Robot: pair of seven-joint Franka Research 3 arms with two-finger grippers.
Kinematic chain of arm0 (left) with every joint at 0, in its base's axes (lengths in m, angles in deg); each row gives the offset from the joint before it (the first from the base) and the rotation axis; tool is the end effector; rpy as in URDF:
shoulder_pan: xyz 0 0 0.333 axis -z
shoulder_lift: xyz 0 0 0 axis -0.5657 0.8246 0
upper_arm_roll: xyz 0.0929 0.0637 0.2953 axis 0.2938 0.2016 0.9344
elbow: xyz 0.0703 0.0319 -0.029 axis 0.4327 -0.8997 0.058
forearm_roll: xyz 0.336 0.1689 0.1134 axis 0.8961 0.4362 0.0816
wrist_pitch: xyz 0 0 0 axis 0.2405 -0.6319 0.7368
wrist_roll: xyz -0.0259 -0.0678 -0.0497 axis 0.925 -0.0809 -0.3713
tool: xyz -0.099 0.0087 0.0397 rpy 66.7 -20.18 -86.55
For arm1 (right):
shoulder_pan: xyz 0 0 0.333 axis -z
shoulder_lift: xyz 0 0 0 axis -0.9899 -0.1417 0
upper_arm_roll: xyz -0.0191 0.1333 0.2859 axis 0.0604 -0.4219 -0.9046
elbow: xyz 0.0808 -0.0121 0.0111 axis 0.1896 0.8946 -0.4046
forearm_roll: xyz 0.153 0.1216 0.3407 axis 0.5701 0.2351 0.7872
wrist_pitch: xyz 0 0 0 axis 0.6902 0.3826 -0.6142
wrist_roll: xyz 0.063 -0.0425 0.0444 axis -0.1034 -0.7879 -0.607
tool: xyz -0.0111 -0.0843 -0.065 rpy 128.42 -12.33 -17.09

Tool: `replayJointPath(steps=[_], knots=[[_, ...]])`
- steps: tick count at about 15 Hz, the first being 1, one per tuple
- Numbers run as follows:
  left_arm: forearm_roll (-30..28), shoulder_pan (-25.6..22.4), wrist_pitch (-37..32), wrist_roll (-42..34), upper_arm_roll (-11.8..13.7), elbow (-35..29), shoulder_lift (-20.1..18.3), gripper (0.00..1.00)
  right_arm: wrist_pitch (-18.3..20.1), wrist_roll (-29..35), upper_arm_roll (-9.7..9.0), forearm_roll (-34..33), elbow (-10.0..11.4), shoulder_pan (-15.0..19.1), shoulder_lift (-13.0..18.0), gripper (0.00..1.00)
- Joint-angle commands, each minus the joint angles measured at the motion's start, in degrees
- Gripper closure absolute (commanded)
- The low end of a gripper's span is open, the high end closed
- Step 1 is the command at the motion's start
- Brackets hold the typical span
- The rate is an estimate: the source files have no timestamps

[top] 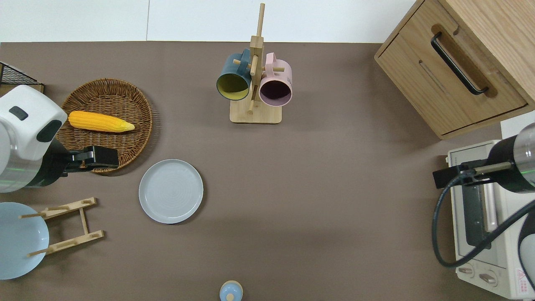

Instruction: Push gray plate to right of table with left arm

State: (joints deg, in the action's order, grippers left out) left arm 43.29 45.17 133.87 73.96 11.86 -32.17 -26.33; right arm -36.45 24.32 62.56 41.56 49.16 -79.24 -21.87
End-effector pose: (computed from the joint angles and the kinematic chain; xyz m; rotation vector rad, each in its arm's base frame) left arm 0.5245 -0.0767 0.6249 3.1067 0.1757 0.0520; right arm 0.5151 0.0567 0.6561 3.0825 0.1520 -0.1203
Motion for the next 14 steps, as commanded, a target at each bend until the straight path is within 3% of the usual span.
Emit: replayJointPath(steps=[1, 14], knots=[[0.26, -0.52, -2.65, 0.10, 0.58, 0.19, -1.05, 0.01, 0.68, -0.43, -0.30, -0.03, 0.23, 0.46, 0.60, 0.005], [0.78, -1.31, -1.96, -0.07, 0.85, -2.10, -1.84, 0.01, 0.68, -0.43, -0.30, 0.05, 0.23, 0.46, 0.60, 0.005]])
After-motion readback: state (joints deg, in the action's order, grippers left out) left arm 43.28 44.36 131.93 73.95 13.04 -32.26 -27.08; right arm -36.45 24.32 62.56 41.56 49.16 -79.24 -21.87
